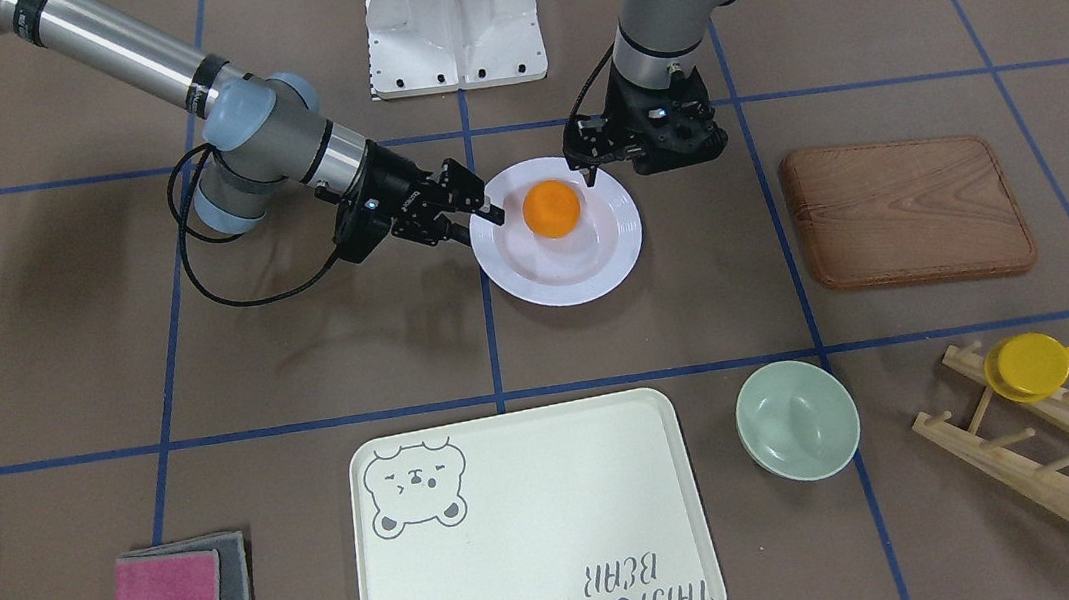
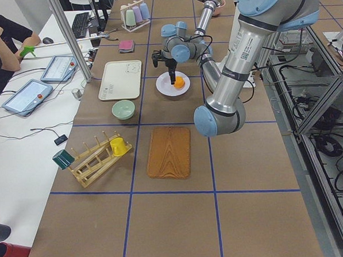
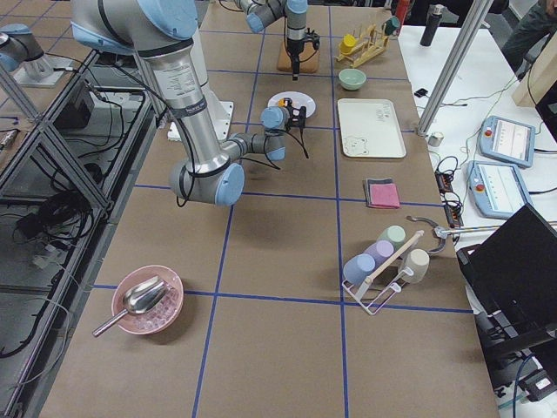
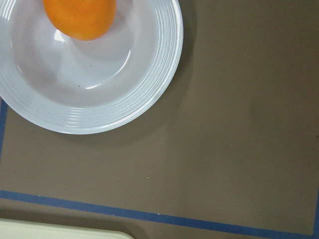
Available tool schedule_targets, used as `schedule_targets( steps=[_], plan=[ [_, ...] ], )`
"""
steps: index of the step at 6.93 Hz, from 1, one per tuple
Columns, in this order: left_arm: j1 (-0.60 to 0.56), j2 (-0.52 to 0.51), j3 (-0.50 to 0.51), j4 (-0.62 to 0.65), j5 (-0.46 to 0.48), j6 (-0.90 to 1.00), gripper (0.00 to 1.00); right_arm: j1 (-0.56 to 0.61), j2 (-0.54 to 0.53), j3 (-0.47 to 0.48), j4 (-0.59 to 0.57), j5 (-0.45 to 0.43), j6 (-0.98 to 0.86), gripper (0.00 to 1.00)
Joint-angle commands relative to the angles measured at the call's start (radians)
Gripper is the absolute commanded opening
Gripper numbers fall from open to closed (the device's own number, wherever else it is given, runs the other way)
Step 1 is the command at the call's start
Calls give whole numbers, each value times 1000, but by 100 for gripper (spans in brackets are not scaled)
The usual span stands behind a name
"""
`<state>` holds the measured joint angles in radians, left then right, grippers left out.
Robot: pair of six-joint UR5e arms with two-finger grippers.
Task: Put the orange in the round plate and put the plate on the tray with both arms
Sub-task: 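Lift the white plate with both grippers and carry it toward the cream tray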
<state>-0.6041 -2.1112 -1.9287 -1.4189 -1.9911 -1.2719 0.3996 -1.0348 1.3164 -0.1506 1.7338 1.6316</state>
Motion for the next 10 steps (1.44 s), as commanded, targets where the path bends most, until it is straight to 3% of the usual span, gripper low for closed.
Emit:
schedule_targets(
  steps=[1, 4, 5, 8, 10],
  plan=[
    [-5, 2, -9, 0, -2, 11, 98, 5, 21, 7, 2, 0, 4, 44],
    [-23, 8, -33, 5, -3, 54, 98, 5, 22, 7, -1, -2, -1, 6],
    [-26, 8, -33, 5, -5, 54, 98, 5, 22, 9, 2, 0, 1, 0],
    [-54, 13, -62, 32, -5, 63, 98, 33, 19, 61, 5, -2, 25, 0],
    [-118, 65, -133, 122, -6, 237, 98, 86, 13, 99, 6, -29, 124, 0]
  ],
)
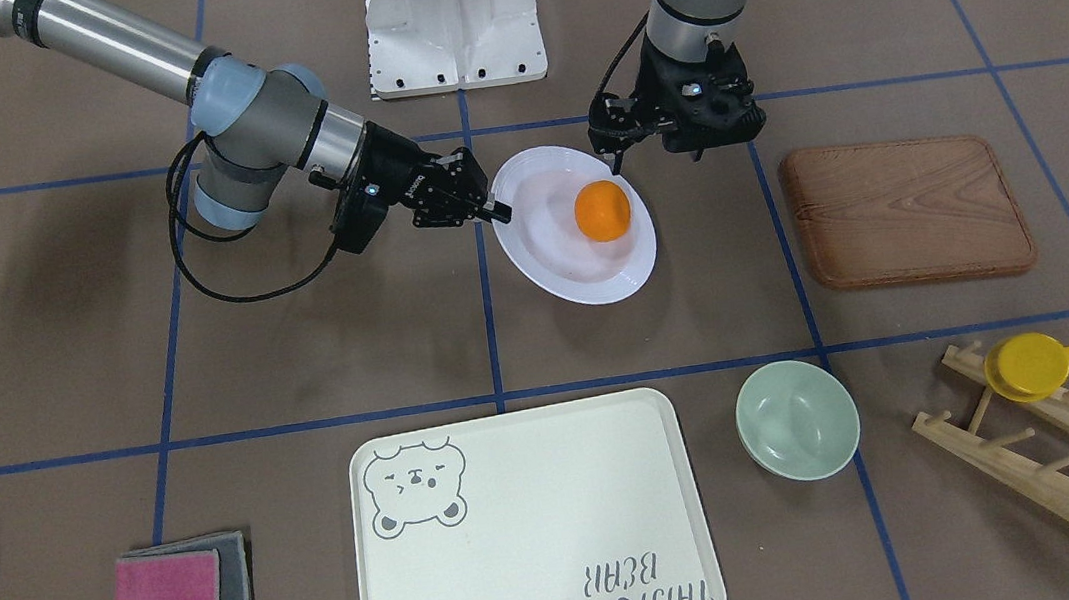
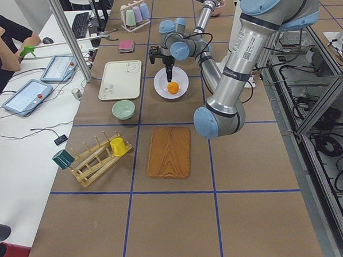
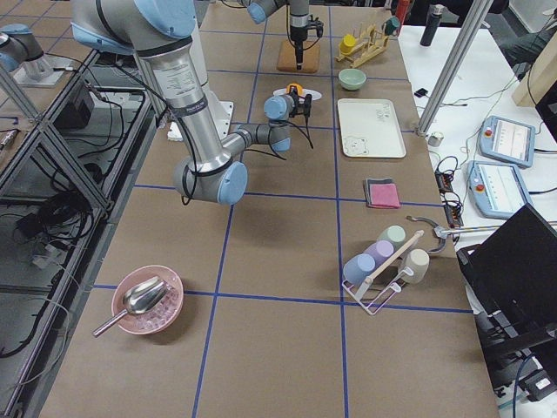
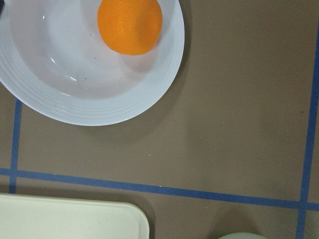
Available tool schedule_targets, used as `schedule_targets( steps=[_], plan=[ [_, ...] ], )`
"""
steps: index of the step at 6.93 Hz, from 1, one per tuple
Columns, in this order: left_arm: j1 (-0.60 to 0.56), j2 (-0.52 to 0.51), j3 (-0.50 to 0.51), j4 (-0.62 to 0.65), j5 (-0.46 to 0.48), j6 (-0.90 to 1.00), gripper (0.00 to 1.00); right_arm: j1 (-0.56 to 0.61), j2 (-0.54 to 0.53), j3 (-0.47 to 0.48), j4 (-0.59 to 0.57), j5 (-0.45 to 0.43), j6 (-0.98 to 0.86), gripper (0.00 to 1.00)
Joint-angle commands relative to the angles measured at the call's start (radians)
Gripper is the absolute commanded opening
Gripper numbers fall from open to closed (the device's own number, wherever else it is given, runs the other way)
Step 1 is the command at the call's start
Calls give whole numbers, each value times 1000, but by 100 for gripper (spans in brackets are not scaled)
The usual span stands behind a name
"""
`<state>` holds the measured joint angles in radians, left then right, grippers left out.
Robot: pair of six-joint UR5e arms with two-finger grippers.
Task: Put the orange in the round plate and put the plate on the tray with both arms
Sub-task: 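Lift the white plate with both grippers and carry it toward the cream tray, then lower the plate onto the cream tray with the right gripper while the left arm withdraws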
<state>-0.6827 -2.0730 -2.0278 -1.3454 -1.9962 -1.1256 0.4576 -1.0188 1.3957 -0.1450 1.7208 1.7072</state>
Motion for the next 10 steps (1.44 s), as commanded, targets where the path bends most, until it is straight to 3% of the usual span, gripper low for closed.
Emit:
schedule_targets(
  steps=[1, 3, 5, 7, 10],
  plan=[
    [-73, 54, -37, 51, -1, 148, 98, 48, -1, 19, 13, -61, 95, 0],
    [-177, 131, -32, 51, -3, 345, 98, 104, -3, -22, 13, -183, 215, 0],
    [-221, 137, -14, 51, -3, 414, 98, 107, 9, -139, 8, -332, 216, 0],
    [-224, 137, -9, 49, -3, 415, 98, 107, 87, -231, -66, -416, 232, 0],
    [-224, 137, -11, 49, -3, 415, 98, 107, 92, -238, -157, -486, 232, 0]
  ],
)
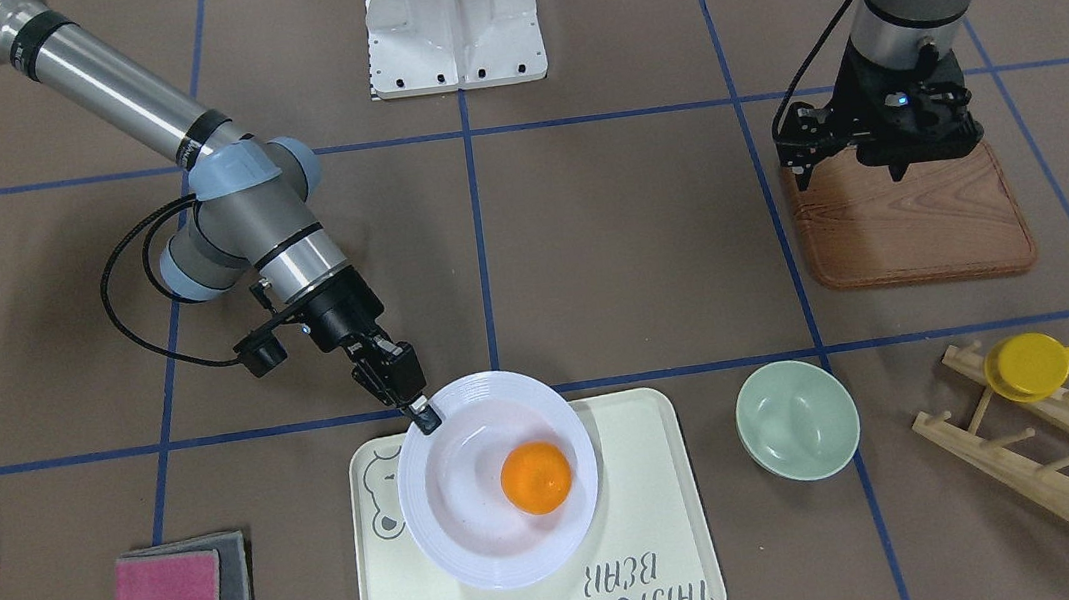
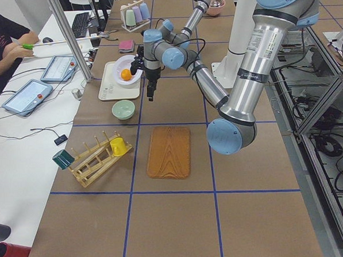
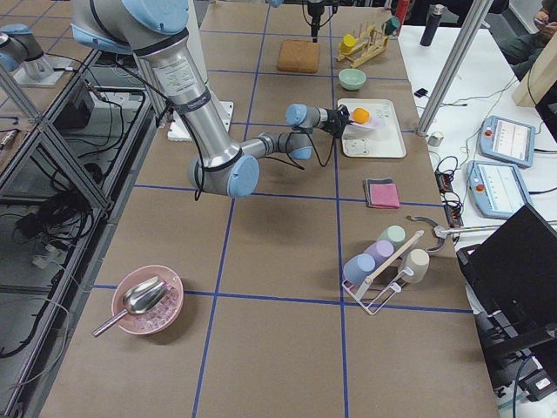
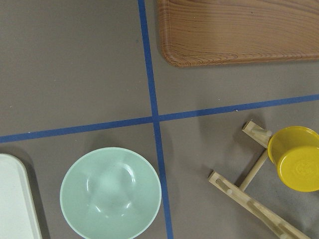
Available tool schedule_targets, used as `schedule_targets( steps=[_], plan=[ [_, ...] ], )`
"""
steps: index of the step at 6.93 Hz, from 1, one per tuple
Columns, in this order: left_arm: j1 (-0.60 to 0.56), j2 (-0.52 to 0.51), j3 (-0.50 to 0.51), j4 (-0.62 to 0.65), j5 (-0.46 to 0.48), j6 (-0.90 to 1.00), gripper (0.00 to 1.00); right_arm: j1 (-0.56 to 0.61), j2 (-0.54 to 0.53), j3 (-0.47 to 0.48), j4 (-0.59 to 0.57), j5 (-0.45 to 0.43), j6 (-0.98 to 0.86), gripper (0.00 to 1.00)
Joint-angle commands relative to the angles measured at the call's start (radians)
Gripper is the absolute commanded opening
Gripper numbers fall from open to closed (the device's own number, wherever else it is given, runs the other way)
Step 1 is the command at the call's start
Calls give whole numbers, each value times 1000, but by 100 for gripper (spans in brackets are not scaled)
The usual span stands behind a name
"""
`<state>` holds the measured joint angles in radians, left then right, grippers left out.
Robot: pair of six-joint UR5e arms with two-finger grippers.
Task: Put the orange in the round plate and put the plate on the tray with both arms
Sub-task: 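Lower the plate onto the cream tray with the right gripper while the left arm withdraws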
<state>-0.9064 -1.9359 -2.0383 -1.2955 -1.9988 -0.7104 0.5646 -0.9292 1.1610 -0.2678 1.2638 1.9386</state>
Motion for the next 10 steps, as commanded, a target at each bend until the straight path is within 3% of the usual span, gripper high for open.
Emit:
schedule_targets(
  steps=[1, 5, 6, 7, 9, 10],
  plan=[
    [0, 0, 0, 1, 0, 0, 98, 0, 4, -3, -47, -35, 0, 0],
    [0, 0, -5, 1, 0, 0, 98, -15, 43, -3, -131, -73, 17, 4],
    [0, 0, -7, 1, 0, 0, 98, -17, 47, -1, -149, -73, 17, 32],
    [-2, 0, -7, 1, 0, 0, 98, -17, 47, 3, -165, -70, 16, 99],
    [-11, 0, -7, 2, -14, 0, 98, -9, 33, 11, -171, -13, -82, 100],
    [-23, 0, -8, 2, -43, 0, 98, -3, 29, 28, -258, 12, -119, 100]
  ],
)
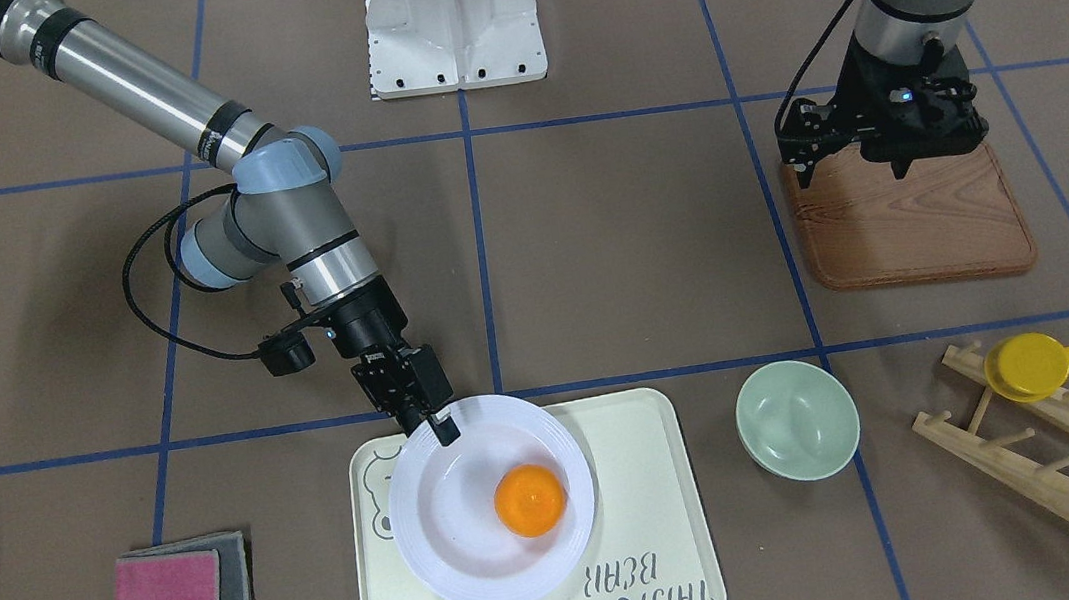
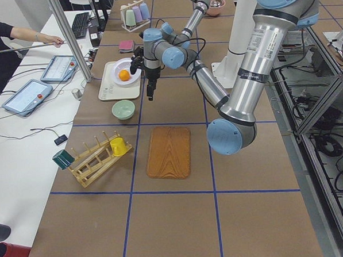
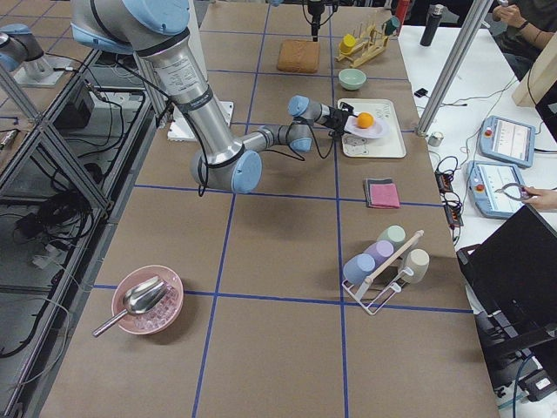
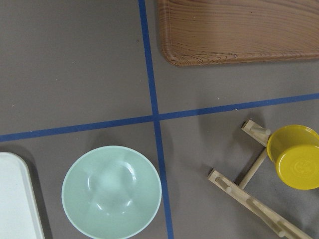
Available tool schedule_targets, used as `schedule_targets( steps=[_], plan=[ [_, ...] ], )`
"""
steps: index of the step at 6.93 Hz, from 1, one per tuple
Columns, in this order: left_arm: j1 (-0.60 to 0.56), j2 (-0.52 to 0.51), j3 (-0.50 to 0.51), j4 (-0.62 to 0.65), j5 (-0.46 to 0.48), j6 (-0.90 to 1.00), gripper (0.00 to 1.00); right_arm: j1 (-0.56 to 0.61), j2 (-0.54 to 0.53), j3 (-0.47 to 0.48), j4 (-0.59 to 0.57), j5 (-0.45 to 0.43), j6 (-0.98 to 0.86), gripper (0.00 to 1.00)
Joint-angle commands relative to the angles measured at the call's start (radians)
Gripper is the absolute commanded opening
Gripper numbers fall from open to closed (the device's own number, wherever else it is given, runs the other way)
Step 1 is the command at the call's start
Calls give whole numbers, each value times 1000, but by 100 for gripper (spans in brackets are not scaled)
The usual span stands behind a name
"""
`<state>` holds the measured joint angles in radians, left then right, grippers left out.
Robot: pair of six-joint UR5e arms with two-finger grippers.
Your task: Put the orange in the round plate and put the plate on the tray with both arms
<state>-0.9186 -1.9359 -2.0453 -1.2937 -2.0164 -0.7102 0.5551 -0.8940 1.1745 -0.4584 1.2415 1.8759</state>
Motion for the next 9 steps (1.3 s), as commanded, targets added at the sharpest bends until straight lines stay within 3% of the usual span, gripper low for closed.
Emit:
schedule_targets(
  steps=[1, 3, 5, 6, 7, 9],
  plan=[
    [-12, 0, -1, 1, -27, 0, 98, 22, -8, 81, -203, 112, -125, 100],
    [-13, 0, -1, 1, -27, 0, 98, 87, -80, 262, -331, 308, -223, 100],
    [-13, 44, -19, -6, -28, 38, 98, 231, -187, 429, -358, 627, -295, 100],
    [-14, 104, -65, -7, -30, 66, 98, 303, -270, 533, -403, 710, -477, 100],
    [-32, 174, -122, -7, -36, 115, 98, 354, -305, 615, -594, 836, -641, 100],
    [-156, 288, -154, -9, -129, 298, 98, 399, -336, 739, -910, 882, -870, 100]
  ],
)
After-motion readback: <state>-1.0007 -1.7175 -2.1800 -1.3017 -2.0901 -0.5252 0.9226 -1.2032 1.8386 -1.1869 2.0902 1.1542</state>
